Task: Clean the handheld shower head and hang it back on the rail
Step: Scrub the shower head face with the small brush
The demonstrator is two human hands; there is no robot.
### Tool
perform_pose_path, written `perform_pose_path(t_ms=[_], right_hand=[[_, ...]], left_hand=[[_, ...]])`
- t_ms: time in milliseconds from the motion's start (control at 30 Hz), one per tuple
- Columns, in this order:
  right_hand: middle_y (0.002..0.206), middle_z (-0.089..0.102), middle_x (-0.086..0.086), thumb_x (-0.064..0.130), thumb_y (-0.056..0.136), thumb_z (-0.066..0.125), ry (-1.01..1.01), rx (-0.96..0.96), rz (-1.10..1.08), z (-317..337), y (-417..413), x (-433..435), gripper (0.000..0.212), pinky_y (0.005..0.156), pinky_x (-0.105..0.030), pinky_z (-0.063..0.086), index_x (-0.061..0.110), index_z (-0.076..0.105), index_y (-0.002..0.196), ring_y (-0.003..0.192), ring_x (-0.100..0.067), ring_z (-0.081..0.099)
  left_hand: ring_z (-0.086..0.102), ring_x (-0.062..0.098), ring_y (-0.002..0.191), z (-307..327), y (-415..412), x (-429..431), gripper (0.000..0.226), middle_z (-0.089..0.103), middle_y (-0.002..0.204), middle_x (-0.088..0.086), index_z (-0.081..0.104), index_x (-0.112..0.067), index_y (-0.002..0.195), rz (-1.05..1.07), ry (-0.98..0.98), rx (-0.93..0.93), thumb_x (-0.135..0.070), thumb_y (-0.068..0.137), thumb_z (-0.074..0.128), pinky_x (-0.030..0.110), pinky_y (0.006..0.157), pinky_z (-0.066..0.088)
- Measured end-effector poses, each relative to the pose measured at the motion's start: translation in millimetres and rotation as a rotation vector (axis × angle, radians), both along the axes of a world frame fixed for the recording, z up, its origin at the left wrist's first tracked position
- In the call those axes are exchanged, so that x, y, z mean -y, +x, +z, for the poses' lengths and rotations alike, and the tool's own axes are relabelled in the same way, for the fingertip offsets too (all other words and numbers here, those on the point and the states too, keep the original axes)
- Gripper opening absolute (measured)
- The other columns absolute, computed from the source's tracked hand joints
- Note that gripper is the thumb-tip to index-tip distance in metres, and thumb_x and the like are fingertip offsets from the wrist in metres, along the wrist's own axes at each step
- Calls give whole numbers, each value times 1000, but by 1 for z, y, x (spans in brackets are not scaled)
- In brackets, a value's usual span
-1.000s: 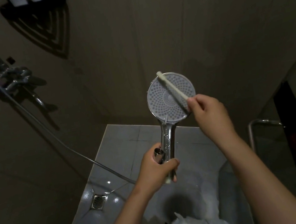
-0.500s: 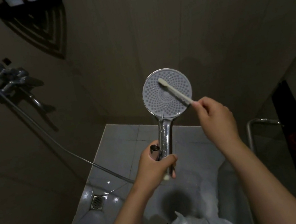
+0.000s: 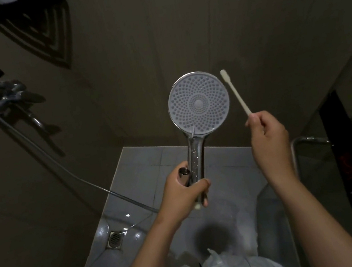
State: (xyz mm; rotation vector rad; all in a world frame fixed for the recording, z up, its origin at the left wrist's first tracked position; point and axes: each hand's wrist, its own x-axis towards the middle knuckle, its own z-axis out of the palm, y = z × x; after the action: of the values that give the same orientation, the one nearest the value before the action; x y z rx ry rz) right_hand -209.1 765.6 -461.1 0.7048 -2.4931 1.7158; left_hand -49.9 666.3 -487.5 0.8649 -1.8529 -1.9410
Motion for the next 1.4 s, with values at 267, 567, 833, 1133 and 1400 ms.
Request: perform_pose_path(t_ms=[267,567,833,1133,1400], right_hand=[[53,42,4,24,95,48,83,46,223,-5,3,5,28,53,-30,29,17,54,69,51,-9,37],[58,48,7,30,93,52,271,141,497,-7,9,6,27,57,-28,33,20,60,70,57,-5,42],[58,52,4,32,92,54,256,2,266,3,-22,2,23,57,-33,39,21,61,73,57,-12,48],[59,51,2,25,94,51,66,-4,94,7,-34,-7,24,54,-30,32,17,58,73,55,-9,42],[55,42,5,15,96,50,-62,8,98,0,-24,-10,24,45,-18,23,15,57,73,46,-1,37]], left_hand=[[53,21,39,-4,-3,-1,24,53,59,9,46,-10,79,16,4,17,7,79,63,25,42,44],[52,23,40,-1,-4,2,22,54,60,11,49,2,95,57,25,-9,9,79,63,28,42,47],[50,21,35,-5,-7,6,23,54,50,3,46,-6,84,47,29,-7,12,79,61,23,38,42],[51,22,37,-7,-5,7,22,53,51,3,46,-5,83,37,2,-7,9,79,62,25,40,44],[52,20,36,4,-5,7,23,54,51,4,47,-8,78,27,-35,-28,10,80,61,26,41,45]])
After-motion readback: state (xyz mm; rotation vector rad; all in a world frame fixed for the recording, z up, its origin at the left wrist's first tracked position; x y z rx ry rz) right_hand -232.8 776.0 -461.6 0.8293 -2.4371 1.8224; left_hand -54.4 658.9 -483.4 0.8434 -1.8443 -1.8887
